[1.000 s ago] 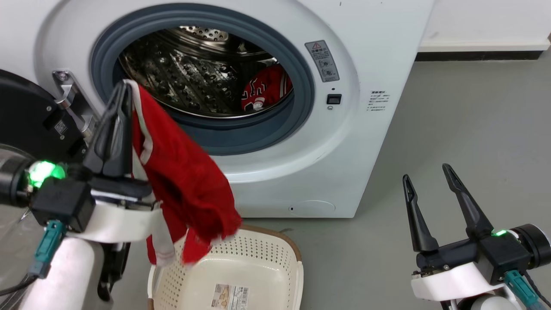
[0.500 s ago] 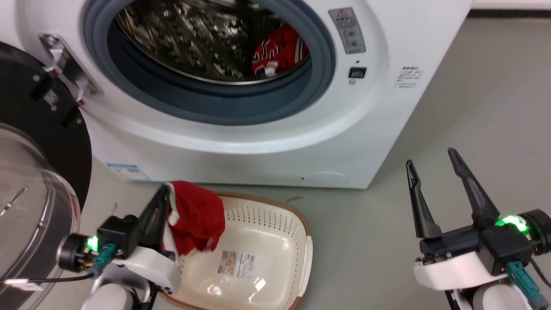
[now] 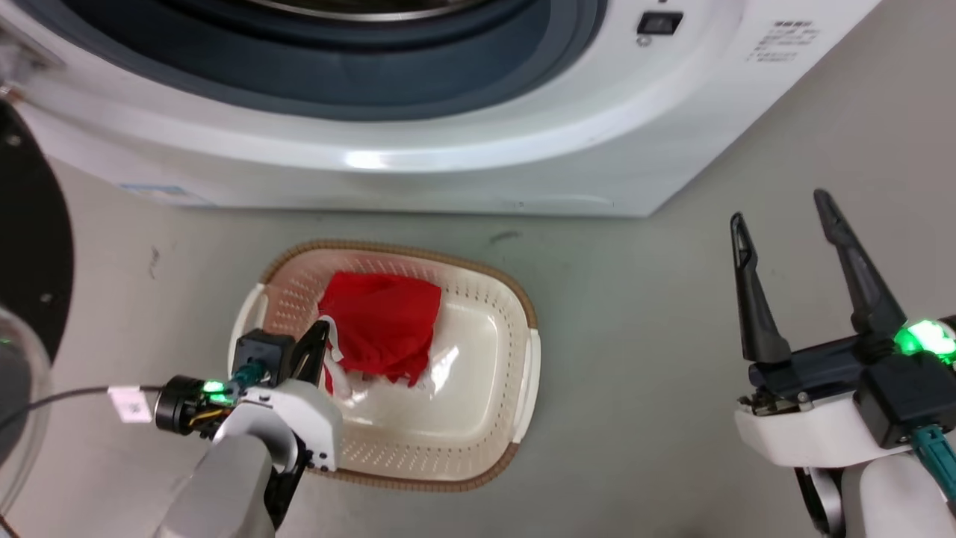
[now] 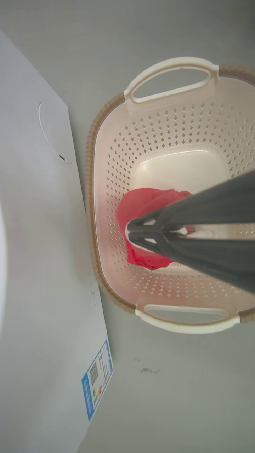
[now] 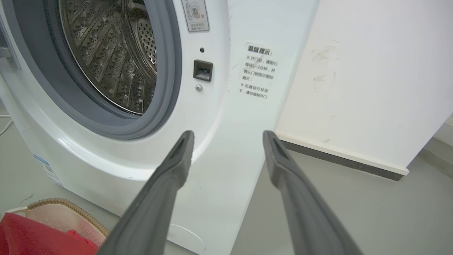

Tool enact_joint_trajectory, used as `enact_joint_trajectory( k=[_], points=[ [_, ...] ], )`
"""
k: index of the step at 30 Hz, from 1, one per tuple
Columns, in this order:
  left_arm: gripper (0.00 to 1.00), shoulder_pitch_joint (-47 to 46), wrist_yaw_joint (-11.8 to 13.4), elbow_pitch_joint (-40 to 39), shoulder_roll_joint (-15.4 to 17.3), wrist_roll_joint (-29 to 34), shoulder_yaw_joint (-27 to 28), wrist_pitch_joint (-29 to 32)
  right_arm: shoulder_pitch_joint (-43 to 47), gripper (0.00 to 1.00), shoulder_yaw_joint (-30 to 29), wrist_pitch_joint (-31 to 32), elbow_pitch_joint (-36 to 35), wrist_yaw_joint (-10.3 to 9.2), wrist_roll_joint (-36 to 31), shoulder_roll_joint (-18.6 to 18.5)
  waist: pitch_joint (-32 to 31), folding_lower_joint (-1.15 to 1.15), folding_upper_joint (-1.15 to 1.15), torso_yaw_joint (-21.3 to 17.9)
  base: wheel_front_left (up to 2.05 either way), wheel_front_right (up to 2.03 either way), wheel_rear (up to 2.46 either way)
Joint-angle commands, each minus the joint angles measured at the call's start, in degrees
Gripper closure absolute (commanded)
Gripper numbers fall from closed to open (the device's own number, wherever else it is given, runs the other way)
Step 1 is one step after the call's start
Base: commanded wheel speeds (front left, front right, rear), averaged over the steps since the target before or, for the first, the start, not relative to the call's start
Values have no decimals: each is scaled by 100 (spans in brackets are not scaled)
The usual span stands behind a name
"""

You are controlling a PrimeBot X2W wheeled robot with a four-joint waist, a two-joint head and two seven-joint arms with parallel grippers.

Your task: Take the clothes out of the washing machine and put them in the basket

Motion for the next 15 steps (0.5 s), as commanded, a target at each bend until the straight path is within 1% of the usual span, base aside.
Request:
enact_joint_trajectory(
  k=[1, 6, 9, 11, 15],
  points=[
    [100, -219, -49, 210, -30, 47, -25, -36, -118, 0, -15, -10, -56, -6, -15, 5, 466, -1, 0, -120, 0, 0, 0],
    [100, -844, -174, 980, -191, 31, -32, -46, -277, 0, -28, -11, -221, -6, -50, 6, 995, -1, 0, -218, 0, 0, 0],
    [100, -1114, -193, 1287, -125, 92, 10, -35, -339, 0, -8, -10, -300, -6, -84, 6, 1245, -1, 0, -263, 0, 0, 0],
    [100, -1267, -224, 1493, -159, 76, 27, -36, -394, 0, -12, -10, -337, -6, -80, 5, 1375, -1, 0, -302, 0, 0, 0],
    [100, -1522, -289, 1941, -138, 135, -77, -36, -452, 0, -43, -10, -386, -6, -53, 5, 1593, -1, 0, -375, 0, 0, 0]
  ],
)
